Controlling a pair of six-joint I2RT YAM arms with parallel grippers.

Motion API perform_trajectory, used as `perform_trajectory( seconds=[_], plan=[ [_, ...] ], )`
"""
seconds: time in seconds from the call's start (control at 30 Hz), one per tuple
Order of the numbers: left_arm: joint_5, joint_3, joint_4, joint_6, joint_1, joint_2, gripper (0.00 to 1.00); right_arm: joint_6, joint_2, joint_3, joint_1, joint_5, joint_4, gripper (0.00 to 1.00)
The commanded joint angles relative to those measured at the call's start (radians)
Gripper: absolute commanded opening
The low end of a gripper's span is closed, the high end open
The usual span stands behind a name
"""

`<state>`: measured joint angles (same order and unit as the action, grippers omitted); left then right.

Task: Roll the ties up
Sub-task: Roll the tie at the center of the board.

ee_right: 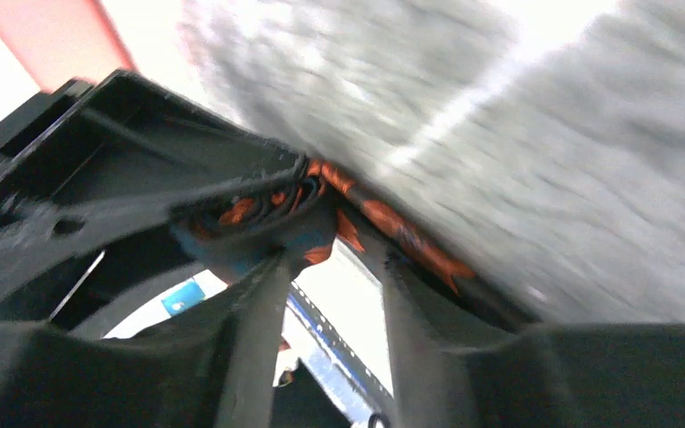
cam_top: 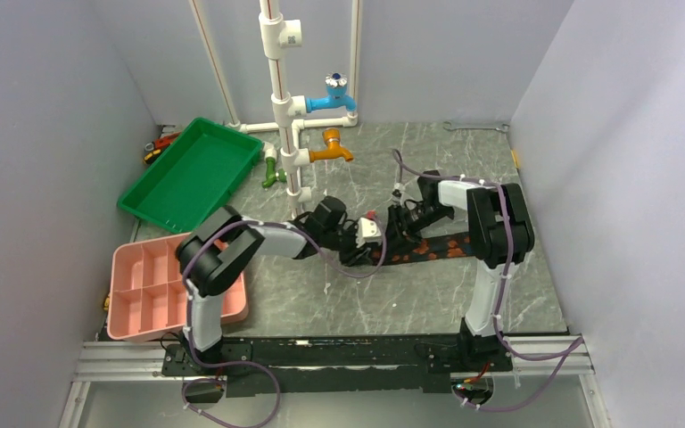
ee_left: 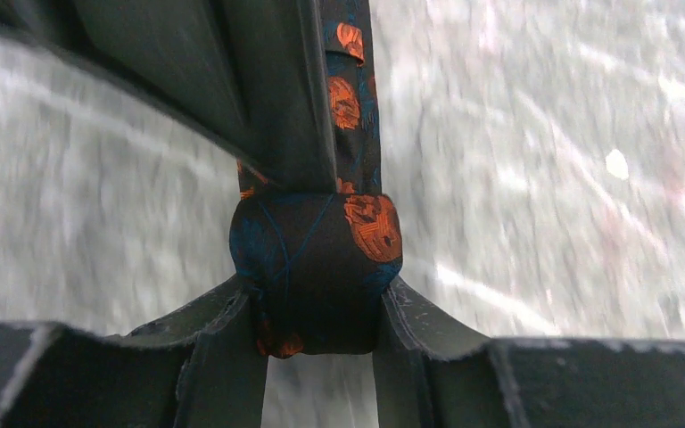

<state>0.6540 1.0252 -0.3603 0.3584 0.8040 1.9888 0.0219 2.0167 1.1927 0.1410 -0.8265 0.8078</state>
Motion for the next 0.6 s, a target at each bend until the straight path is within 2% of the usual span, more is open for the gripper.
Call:
perform_trajectory(
  seconds=[0.0, 0.07, 0.13, 0.27, 0.4, 0.57],
  plan=[
    [-0.046, -0.109, 0.343, 0.104, -0.040, -0.119, 0.18, 0.054, -0.064, -0.037, 0.022, -0.065, -0.248, 0.51],
    [-0.073, -0.119, 0.403, 0.137, -0.043, -0.135, 0.18, 0.043, -0.096, -0.055, 0.020, -0.093, -0.251, 0.52],
    [-0.093, -0.108, 0.455, 0.145, -0.043, -0.129, 0.18, 0.044, -0.151, -0.085, 0.021, -0.144, -0.262, 0.60],
    [-0.126, -0.066, 0.497, 0.128, -0.041, -0.091, 0.18, 0.151, -0.229, -0.168, 0.055, -0.198, -0.371, 0.66],
    [-0.158, -0.045, 0.509, 0.120, -0.029, -0.060, 0.18, 0.249, -0.205, -0.205, 0.120, -0.210, -0.453, 0.55],
    [-0.171, -0.056, 0.501, 0.135, -0.014, -0.057, 0.19, 0.244, -0.159, -0.195, 0.131, -0.150, -0.449, 0.41]
  ],
)
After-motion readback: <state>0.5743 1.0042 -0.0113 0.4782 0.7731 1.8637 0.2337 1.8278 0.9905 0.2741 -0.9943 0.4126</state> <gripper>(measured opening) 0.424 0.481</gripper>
